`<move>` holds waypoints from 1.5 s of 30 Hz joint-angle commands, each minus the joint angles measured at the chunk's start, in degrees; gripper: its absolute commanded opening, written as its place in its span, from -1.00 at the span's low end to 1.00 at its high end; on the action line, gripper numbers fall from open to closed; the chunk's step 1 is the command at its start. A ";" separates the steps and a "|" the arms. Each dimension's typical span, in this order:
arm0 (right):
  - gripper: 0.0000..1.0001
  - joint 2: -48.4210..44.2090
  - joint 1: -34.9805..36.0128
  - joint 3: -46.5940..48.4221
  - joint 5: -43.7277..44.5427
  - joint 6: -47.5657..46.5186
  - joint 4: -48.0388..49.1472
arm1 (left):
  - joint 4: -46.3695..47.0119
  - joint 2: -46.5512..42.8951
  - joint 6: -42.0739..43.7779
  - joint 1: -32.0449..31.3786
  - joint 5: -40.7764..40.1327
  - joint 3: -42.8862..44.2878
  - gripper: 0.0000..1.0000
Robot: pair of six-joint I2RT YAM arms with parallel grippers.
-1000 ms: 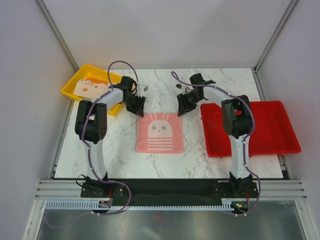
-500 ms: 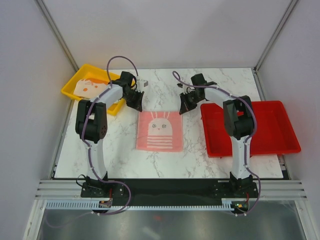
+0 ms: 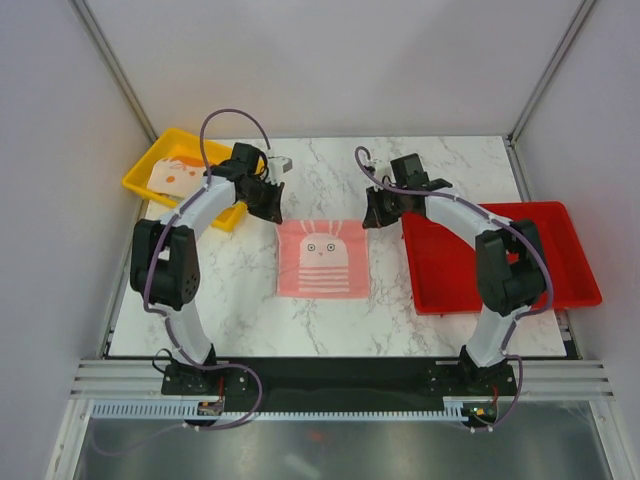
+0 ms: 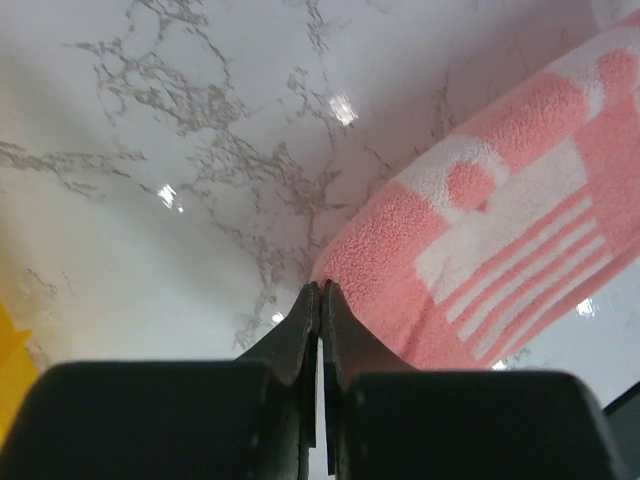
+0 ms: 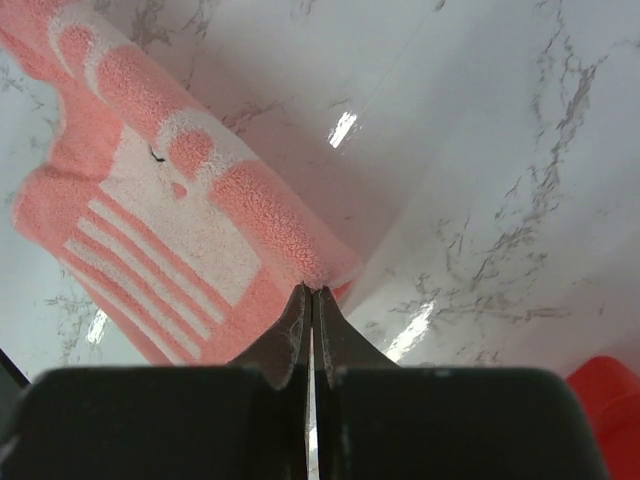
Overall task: Fold and stack the towels
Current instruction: Fold the towel
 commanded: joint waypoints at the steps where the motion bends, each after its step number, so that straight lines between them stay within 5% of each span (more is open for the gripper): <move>1: -1.00 -7.49 1.25 -5.62 3.71 4.67 5.52 | 1.03 -5.63 -1.71 -1.94 -1.36 -4.49 -0.95; 16: -1.00 -26.57 8.37 -30.94 9.34 17.78 15.02 | 1.57 -23.82 -7.08 -8.28 -6.46 -24.80 -0.95; 34: -1.00 -31.33 11.19 -42.64 9.34 21.56 18.62 | -2.48 -22.51 -15.33 -10.12 -1.01 -30.61 -0.84; 36: -0.99 -30.90 11.19 -42.82 9.08 21.82 18.36 | -2.92 -22.86 -16.82 -10.83 -2.06 -30.26 -0.79; 38: -0.69 -30.81 11.19 -42.04 7.94 21.56 15.83 | -5.81 -23.13 -18.67 -10.83 -5.91 -29.12 -0.43; 40: -0.33 -32.03 11.28 -38.88 9.24 20.69 8.04 | -8.18 -24.35 -20.60 -10.83 -9.96 -25.97 -0.28; 42: -0.25 -34.74 11.19 -35.55 12.06 20.51 3.96 | -11.18 -25.58 -22.10 -10.83 -15.07 -21.68 -0.05; 45: -0.24 -36.86 11.28 -31.50 12.68 21.90 -0.36 | -10.14 -27.69 -24.21 -10.83 -13.34 -17.88 -0.01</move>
